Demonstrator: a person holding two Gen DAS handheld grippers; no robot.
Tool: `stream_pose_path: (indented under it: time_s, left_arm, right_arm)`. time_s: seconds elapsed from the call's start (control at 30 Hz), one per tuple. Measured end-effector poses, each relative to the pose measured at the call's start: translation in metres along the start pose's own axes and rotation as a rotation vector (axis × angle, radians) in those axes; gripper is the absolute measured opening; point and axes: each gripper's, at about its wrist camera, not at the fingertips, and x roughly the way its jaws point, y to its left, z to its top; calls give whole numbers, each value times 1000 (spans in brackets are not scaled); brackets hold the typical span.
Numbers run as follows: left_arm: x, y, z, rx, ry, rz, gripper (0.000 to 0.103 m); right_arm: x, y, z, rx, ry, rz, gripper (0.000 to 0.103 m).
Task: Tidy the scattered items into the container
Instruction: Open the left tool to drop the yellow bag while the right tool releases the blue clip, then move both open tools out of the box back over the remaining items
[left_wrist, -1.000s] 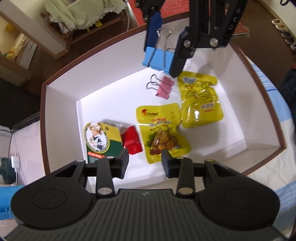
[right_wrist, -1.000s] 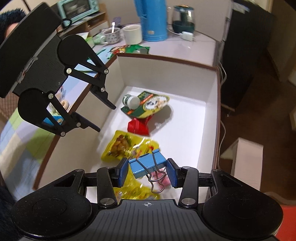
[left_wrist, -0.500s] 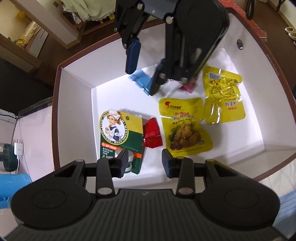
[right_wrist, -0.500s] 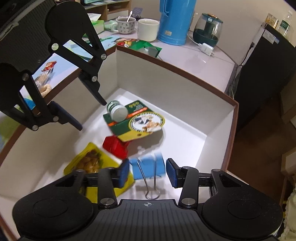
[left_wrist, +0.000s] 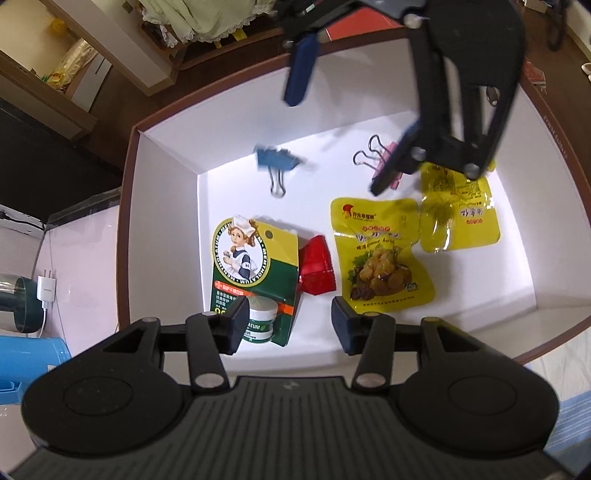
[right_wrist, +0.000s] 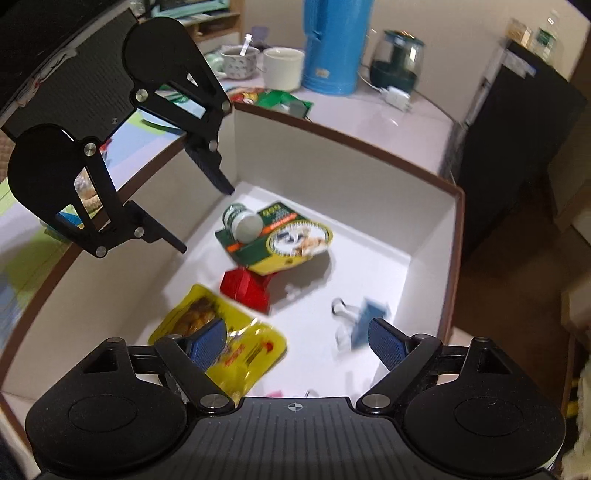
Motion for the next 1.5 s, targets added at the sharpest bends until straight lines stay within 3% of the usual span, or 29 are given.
stream_pose_path:
  time_s: [0.13,0.37,0.43,0.73,0.87,0.97,1.23,1.5]
  left_arm:
    - [-10,-7,3,-12,-24,28,64]
    - [-36,-20,7,-41,-64,81,68]
    - [-45,-23,8,-59,-80,98,75]
    - [-79,-45,0,-163,-114,159,86]
    - [-94,-55,-8,-237,-113,177,88]
    - [-104,-61,-14,-283,-112,193,90]
    - [-123,-78,-24,-350,-103,227,95]
    - [-137,-86,-31,-409,-115,284,98]
  right_arm:
    - [-17,12,-8,49,13,-8,86]
    - [-51,33,-21,127,-1,-20,87]
    - [-61,38,-24,153,-14,-24,87]
    - [-104,59,-39,336,-77,-44,87]
    - [-122,64,-47,465,-117,-52,88]
    - [-133,71,-51,518,-145,-90,103]
    - [-146,92,-55,548,-159,-196,103]
    - [-147,104,-62,608,-159,-204,103]
